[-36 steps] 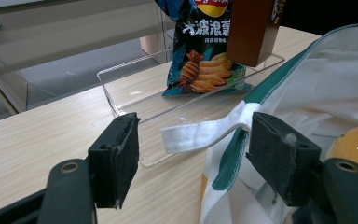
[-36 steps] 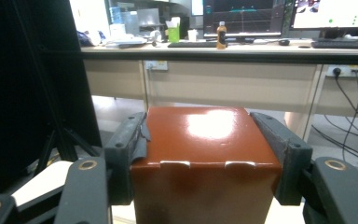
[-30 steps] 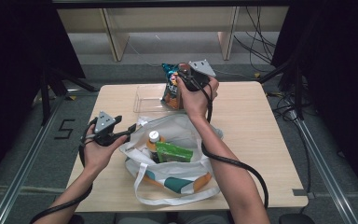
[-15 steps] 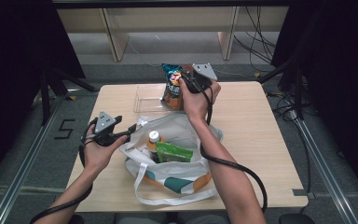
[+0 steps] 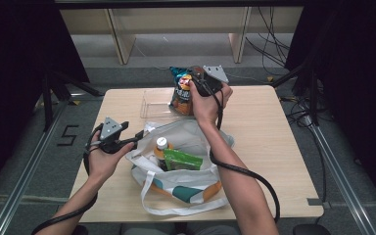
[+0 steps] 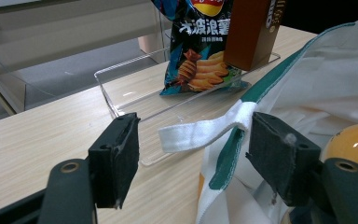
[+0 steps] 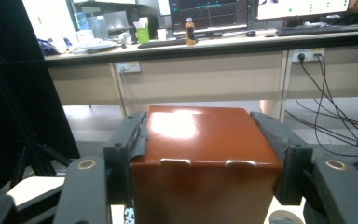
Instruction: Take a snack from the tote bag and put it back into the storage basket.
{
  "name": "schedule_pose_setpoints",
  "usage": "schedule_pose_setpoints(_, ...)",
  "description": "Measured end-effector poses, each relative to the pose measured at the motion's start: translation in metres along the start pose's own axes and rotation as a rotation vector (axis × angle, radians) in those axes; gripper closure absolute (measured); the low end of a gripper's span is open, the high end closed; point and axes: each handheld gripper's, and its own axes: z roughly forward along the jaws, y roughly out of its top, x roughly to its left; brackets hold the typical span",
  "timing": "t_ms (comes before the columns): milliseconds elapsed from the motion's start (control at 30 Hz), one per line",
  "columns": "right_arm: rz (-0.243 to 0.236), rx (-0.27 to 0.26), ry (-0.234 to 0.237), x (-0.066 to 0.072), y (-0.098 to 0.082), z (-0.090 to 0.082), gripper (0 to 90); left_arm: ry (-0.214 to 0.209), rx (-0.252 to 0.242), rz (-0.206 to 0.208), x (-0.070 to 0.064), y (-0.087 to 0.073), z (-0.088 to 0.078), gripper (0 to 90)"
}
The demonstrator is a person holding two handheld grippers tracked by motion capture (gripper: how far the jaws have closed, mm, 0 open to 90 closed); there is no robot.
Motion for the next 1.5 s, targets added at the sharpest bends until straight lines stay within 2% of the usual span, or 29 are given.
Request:
schedule_pose_setpoints(33, -0.003, 0.003, 0.001, 0.000, 0.000, -0.001, 39.7, 0.000, -0.002, 0.001, 0.000, 0.000, 0.000, 32.8)
schedule_pose_setpoints(100, -0.067, 0.005, -0.029, 0.002, -0.003, 0.001, 39.7, 0.000, -0.001, 0.004, 0.000, 0.000, 0.000, 32.9)
schedule_pose_setpoints(167, -0.058, 0.020, -0.019, 0.001, -0.010, 0.002, 39.8, 0.003, -0.001, 0.001, 0.001, 0.000, 0.000, 32.9)
schedule_pose_setpoints(200, -0.031, 0.027, -0.019, 0.001, -0.012, 0.002, 39.7, 0.002, -0.001, -0.002, 0.000, 0.000, 0.000, 32.9)
schedule_pose_setpoints(267, -0.037, 0.026, -0.016, -0.001, -0.015, 0.003, 39.7, 0.000, 0.001, 0.001, 0.000, 0.000, 0.000, 32.9)
schedule_pose_setpoints(300, -0.058, 0.026, -0.016, -0.003, -0.015, 0.003, 39.7, -0.001, 0.003, 0.005, 0.000, 0.000, 0.000, 32.8)
schedule_pose_setpoints(367, -0.038, 0.036, -0.017, -0.001, -0.015, 0.004, 39.7, -0.003, 0.001, 0.005, 0.000, 0.000, 0.000, 32.9)
schedule_pose_setpoints(533, -0.053, 0.040, -0.012, -0.001, -0.016, 0.005, 39.5, 0.000, 0.007, 0.003, 0.000, 0.000, 0.000, 32.9)
schedule_pose_setpoints(667, -0.039, 0.049, -0.013, -0.001, -0.018, 0.006, 39.4, -0.002, 0.001, 0.006, 0.000, 0.000, 0.000, 32.9)
schedule_pose_setpoints(700, -0.054, 0.044, -0.012, -0.001, -0.018, 0.007, 39.4, -0.002, 0.001, 0.005, 0.000, 0.000, 0.000, 32.9)
schedule_pose_setpoints(733, -0.052, 0.060, -0.009, -0.001, -0.019, 0.007, 39.4, -0.003, 0.002, 0.006, -0.001, 0.000, 0.000, 32.9)
schedule_pose_setpoints(767, -0.089, 0.070, -0.015, -0.002, -0.020, 0.008, 39.3, -0.004, 0.003, 0.006, -0.001, 0.000, 0.000, 32.9)
schedule_pose_setpoints(800, -0.071, 0.082, -0.013, -0.001, -0.024, 0.009, 39.3, -0.004, 0.003, 0.004, -0.001, 0.000, 0.000, 32.9)
schedule_pose_setpoints(1033, -0.093, 0.097, -0.005, -0.002, -0.032, 0.013, 39.1, -0.007, 0.005, 0.007, -0.001, -0.001, 0.001, 32.9)
schedule_pose_setpoints(1067, -0.077, 0.096, -0.005, -0.001, -0.033, 0.013, 39.0, -0.009, 0.002, 0.006, -0.001, -0.001, 0.001, 32.9)
schedule_pose_setpoints(1167, -0.095, 0.110, -0.004, -0.001, -0.035, 0.015, 38.6, -0.006, 0.003, 0.006, 0.000, 0.000, 0.001, 32.9)
schedule_pose_setpoints(1233, -0.129, 0.110, 0.003, -0.003, -0.035, 0.016, 38.3, -0.007, 0.004, 0.005, -0.001, 0.000, 0.001, 32.9)
schedule_pose_setpoints(1267, -0.107, 0.113, 0.000, -0.001, -0.036, 0.016, 38.0, -0.007, 0.005, 0.009, -0.001, 0.000, 0.001, 32.9)
schedule_pose_setpoints(1400, -0.098, 0.167, 0.006, -0.001, -0.038, 0.018, 37.7, -0.015, -0.002, 0.009, -0.001, 0.000, 0.002, 32.9)
schedule_pose_setpoints(1433, -0.110, 0.177, 0.007, -0.002, -0.040, 0.019, 37.7, -0.015, -0.002, 0.009, -0.001, 0.000, 0.002, 32.9)
schedule_pose_setpoints(1500, -0.114, 0.166, 0.016, -0.004, -0.042, 0.020, 37.8, -0.009, 0.004, 0.010, -0.001, 0.000, 0.001, 32.9)
